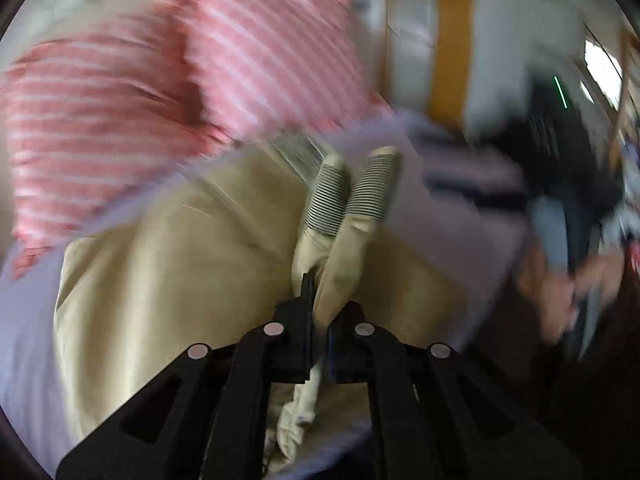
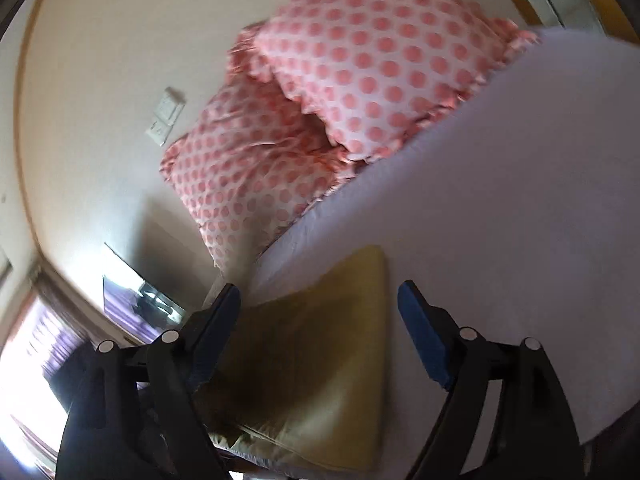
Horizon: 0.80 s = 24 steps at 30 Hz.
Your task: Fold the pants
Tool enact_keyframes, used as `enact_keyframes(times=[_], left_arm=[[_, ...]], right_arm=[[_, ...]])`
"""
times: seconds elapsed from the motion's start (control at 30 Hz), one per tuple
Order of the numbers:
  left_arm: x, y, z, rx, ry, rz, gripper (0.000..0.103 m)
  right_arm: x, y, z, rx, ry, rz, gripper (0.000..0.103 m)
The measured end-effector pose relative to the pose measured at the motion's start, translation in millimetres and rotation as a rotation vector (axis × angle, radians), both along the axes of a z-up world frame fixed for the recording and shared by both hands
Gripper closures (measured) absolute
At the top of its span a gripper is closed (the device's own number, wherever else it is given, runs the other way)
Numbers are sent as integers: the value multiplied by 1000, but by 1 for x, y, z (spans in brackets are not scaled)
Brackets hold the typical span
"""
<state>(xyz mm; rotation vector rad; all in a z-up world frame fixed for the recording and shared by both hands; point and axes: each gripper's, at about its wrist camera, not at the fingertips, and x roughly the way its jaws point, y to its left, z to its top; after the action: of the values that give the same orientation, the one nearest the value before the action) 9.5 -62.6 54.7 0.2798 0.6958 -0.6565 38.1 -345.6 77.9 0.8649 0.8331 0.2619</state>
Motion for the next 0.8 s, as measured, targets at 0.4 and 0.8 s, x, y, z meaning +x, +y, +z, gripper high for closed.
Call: enact_keyframes(times=[0.4,0.8], left_arm=[[-30,-35,-29,106,-94,-46,92],[68,188,9,-211,205,463,50]], right_arm=[[42,26,-43,40,201,162,24],[63,33,-58,-76,209,231,56]])
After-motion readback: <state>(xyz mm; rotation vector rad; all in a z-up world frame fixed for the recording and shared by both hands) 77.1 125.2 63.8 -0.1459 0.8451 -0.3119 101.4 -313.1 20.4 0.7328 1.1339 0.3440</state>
